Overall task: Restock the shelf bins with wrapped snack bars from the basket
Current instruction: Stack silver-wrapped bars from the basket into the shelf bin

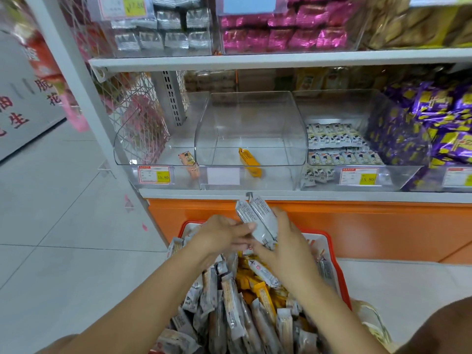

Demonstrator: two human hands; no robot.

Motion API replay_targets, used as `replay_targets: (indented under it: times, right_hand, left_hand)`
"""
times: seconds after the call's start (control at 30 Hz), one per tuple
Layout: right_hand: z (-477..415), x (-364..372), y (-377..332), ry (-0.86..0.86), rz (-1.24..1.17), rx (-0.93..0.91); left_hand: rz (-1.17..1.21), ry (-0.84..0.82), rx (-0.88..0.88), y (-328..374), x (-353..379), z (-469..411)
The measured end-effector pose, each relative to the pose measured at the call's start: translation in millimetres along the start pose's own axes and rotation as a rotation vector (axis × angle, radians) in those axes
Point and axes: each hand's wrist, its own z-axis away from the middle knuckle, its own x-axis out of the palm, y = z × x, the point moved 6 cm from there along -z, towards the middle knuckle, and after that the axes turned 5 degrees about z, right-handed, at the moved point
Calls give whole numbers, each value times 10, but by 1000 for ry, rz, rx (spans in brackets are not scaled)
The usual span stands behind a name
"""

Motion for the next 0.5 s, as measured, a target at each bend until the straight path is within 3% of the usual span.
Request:
replay_targets:
  times: [0.2,0.33,0.5]
  right_hand:
    - [38,-334,-268,79,-185,-96]
    - [20,-444,-239,-4,-356,12]
    - [-47,-641,-178,76,-438,48]
  left_hand:
    - [321,-22,52,170,114,123]
    - [301,-51,63,206,91,132]
    - [276,-169,78,308,63,152]
